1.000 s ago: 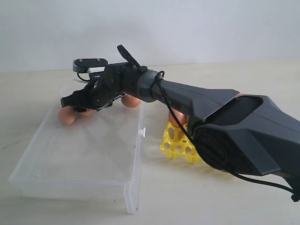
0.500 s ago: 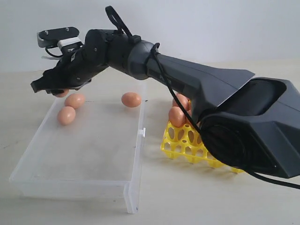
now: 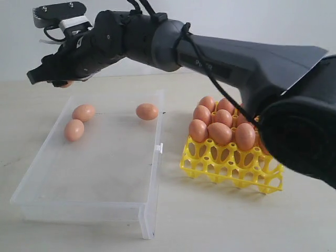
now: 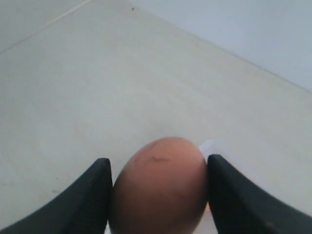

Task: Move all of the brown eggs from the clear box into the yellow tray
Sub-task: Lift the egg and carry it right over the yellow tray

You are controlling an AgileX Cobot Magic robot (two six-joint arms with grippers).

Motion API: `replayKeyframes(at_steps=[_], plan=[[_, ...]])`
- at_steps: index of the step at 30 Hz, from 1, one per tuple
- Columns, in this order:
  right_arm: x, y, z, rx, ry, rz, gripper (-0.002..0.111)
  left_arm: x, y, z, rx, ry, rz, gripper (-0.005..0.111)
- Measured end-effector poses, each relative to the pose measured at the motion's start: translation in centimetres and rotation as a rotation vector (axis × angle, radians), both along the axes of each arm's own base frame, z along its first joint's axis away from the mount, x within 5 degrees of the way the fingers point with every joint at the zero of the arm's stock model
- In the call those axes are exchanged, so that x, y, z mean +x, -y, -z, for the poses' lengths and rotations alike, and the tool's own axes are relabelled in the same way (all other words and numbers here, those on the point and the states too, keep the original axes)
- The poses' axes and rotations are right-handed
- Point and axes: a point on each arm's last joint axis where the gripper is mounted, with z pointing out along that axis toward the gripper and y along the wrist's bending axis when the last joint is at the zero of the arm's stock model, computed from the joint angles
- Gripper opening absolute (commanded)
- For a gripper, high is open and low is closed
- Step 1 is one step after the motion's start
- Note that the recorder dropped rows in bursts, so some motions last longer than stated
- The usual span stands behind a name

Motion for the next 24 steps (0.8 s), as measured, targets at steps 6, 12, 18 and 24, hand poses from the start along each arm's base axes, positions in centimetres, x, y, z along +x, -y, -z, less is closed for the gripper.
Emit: replayKeyframes(at_steps=[6,12,18,24], plan=[[-1.9,2.5,-1.8,0.033,0.077,0.033,0.000,0.0,0.0,0.0,0.000,0.000,0.000,0.000],[-5.2,6.1,-1.3,0.005,0.094,0.057,0.000,0.0,0.0,0.0,0.000,0.000,0.000,0.000],[-8.6,10.2,-2.0,0.048,0.176,0.106,0.000,0.0,0.0,0.0,0.000,0.000,0.000,0.000],[-11.2,13.8,-0.8,0.060,0.244,0.167,0.000,0.0,0.0,0.0,0.000,0.000,0.000,0.000]])
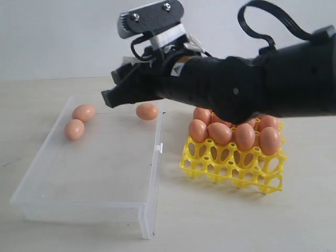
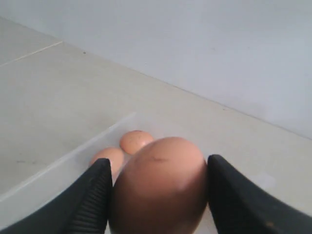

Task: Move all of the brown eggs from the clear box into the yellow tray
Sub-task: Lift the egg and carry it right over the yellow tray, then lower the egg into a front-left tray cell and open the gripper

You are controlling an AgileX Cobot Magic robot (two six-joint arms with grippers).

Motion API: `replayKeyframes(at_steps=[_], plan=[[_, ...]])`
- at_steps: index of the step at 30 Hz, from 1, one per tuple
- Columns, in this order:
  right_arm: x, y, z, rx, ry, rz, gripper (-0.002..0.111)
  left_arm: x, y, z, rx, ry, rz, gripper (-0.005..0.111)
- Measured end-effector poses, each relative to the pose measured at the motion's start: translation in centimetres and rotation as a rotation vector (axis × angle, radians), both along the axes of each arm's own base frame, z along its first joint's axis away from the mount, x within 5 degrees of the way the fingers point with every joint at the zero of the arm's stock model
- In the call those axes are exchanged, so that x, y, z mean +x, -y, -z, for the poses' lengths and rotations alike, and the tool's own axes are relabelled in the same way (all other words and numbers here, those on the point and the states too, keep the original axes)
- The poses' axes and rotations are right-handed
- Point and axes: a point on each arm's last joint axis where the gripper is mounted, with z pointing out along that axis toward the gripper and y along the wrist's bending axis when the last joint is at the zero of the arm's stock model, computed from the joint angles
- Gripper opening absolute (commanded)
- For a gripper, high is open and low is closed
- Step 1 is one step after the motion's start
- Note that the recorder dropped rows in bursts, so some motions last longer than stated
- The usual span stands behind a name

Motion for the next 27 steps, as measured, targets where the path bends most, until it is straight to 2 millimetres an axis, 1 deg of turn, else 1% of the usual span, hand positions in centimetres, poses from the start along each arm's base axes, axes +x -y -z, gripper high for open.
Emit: replayKeyframes(at_steps=[8,12,14,16,19,27], plan=[[-2.1,5.0,4.9,-0.065,0.000,0.141,0.000,0.0,0.0,0.0,0.000,0.000,0.000,0.000],[-2.3,7.4,6.6,-0.051,-0.009,0.238,0.000,0.0,0.0,0.0,0.000,0.000,0.000,0.000],[-2.3,8.2,7.2,-0.038,-0.017,0.275,0.000,0.0,0.0,0.0,0.000,0.000,0.000,0.000],[-2.4,8.8,7.7,-0.026,-0.012,0.297,0.000,0.0,0.0,0.0,0.000,0.000,0.000,0.000],[-2.6,8.8,8.2,-0.011,0.017,0.282,0.000,0.0,0.0,0.0,0.000,0.000,0.000,0.000],[-2.4,8.1,10.5,0.019,0.026,0.240,0.000,0.0,0.0,0.0,0.000,0.000,0.000,0.000]])
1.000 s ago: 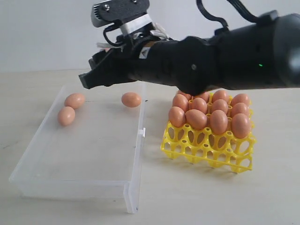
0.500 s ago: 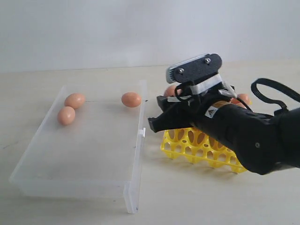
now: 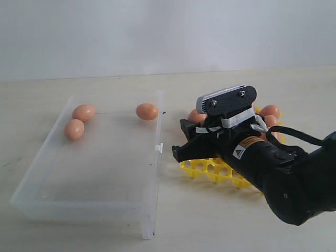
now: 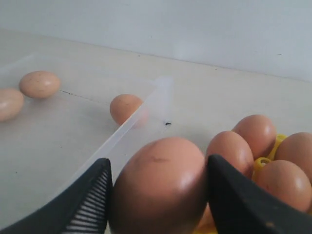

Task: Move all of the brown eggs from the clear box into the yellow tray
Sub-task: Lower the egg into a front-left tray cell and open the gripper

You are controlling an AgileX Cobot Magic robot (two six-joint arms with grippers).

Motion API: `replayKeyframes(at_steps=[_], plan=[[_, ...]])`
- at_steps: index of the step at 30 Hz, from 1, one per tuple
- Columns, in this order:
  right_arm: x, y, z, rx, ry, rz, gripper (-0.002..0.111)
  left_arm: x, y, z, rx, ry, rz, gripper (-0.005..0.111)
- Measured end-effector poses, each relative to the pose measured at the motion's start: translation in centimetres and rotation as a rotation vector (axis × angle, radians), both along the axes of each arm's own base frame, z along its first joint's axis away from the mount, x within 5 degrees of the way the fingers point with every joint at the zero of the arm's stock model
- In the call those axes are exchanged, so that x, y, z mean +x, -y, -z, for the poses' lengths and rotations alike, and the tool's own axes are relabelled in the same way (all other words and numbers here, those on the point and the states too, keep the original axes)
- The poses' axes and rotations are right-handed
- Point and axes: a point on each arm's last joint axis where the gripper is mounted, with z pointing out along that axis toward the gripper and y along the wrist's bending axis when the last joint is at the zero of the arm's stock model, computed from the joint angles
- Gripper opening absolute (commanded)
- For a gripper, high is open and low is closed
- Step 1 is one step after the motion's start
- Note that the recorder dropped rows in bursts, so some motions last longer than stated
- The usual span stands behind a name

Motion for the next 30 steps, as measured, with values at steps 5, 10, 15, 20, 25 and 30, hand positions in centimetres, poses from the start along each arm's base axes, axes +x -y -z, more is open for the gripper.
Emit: replayKeyframes(at_steps=[5,10,15,20,25,30], plan=[[0.2,0.1,1.1,-0.011,0.004,0.010,0.000,0.0,0.0,0.0,0.000,0.000,0.000,0.000],[0.3,0.1,2.2,-0.022,0.008,0.015,0.000,0.0,0.0,0.0,0.000,0.000,0.000,0.000],[0.7,0.5,2.2,-0.015,0.033,0.030,0.000,0.0,0.0,0.0,0.000,0.000,0.000,0.000],[1.2,1.2,2.1,-0.011,0.044,0.056,0.000,0.0,0.0,0.0,0.000,0.000,0.000,0.000],[1.3,1.2,2.0,-0.013,0.054,0.043,0.000,0.0,0.0,0.0,0.000,0.000,0.000,0.000],[1.1,0.6,1.9,-0.028,0.082,-0.041,0.000,0.0,0.0,0.0,0.000,0.000,0.000,0.000]])
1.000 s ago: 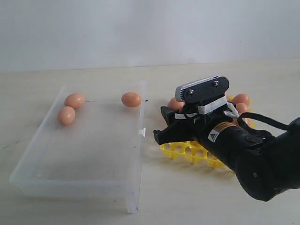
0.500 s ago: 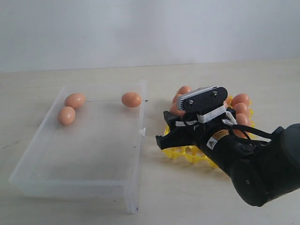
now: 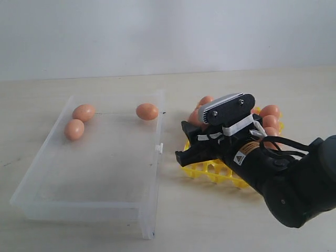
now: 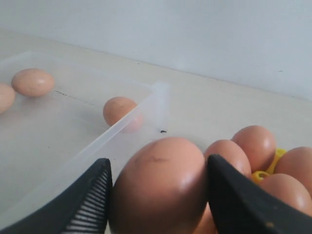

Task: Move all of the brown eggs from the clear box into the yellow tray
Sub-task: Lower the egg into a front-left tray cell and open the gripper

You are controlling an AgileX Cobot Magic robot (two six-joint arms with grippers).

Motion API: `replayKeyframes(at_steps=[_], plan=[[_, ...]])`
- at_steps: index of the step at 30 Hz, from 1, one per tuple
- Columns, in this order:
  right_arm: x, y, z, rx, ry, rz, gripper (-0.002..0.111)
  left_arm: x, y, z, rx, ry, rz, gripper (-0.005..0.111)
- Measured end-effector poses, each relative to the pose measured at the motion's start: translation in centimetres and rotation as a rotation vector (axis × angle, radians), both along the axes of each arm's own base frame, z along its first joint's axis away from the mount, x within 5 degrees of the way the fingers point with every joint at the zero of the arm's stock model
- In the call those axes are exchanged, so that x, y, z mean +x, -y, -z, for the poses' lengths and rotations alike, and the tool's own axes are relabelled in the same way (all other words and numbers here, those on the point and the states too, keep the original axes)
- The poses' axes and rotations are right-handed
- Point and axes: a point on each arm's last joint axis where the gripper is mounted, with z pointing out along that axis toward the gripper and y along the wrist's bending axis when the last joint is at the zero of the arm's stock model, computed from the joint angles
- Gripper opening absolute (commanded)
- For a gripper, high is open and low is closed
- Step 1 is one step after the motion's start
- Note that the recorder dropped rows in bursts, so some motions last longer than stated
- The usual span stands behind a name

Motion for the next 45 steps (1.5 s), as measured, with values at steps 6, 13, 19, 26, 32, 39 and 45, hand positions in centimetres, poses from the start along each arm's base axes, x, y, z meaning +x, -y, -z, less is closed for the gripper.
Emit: replayKeyframes(at_steps=[6,13,19,26,32,39,45], plan=[[-0.1,-0.1,0.0,-0.030,0.016,-0.027,0.000,0.0,0.0,0.0,0.000,0.000,0.000,0.000],[0.0,0.0,0.0,-0.051,0.025,-0.027,0.000,0.0,0.0,0.0,0.000,0.000,0.000,0.000],[0.2,0.3,0.0,-0.074,0.038,-0.022,0.000,0.0,0.0,0.0,0.000,0.000,0.000,0.000],[1.2,0.5,0.4,-0.089,0.049,-0.010,0.000,0.0,0.0,0.0,0.000,0.000,0.000,0.000],[1.9,-0.2,1.7,-0.116,0.016,-0.041,0.000,0.0,0.0,0.0,0.000,0.000,0.000,0.000],[1.8,-0.2,2.1,-0.155,-0.013,-0.054,0.000,0.0,0.0,0.0,0.000,0.000,0.000,0.000],[1.6,-0.2,2.7,-0.241,-0.045,-0.083,0.000,0.0,0.0,0.0,0.000,0.000,0.000,0.000]])
